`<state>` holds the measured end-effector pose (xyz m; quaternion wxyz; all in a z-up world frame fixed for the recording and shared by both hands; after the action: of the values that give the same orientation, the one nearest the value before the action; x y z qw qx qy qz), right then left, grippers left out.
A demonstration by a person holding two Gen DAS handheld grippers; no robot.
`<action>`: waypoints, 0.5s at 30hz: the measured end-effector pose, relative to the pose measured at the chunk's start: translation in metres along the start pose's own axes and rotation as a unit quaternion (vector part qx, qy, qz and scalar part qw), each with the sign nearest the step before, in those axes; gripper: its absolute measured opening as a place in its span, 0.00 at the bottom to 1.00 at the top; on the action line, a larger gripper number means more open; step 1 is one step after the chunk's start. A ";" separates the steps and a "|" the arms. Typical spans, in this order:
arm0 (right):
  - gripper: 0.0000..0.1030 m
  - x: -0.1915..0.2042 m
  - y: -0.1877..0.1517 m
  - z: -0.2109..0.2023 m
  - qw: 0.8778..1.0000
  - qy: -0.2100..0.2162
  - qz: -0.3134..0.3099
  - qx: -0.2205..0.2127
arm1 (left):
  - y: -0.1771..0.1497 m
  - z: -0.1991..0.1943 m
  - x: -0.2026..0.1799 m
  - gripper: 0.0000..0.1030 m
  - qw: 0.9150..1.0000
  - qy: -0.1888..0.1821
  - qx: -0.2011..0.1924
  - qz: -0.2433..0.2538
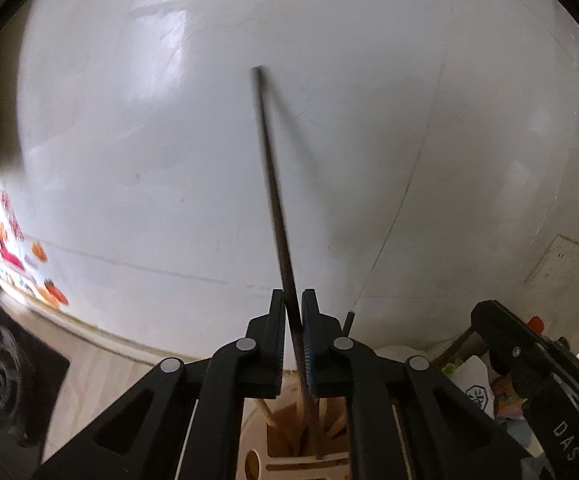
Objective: Organize utensils
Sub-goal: 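Lower both black chopsticks into the holder and open both tools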
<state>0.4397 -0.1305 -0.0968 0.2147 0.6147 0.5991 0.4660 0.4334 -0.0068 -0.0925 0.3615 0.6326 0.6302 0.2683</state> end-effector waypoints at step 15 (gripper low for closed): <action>0.11 -0.019 0.001 -0.022 1.000 -0.006 0.029 0.009 | -0.012 -0.057 0.025 0.74 0.998 0.003 0.048 -0.036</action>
<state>0.4249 -0.1547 -0.0919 0.1991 0.6362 0.5843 0.4628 0.3824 0.0239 -0.0715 0.3379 0.6254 0.6658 0.2268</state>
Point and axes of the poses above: each gripper's, at about its wrist camera, not at the fingertips, and z roughly the way its jaws point, x to its left, y to its top, the point moved 5 cm from there along z, roughly the way its jaws point
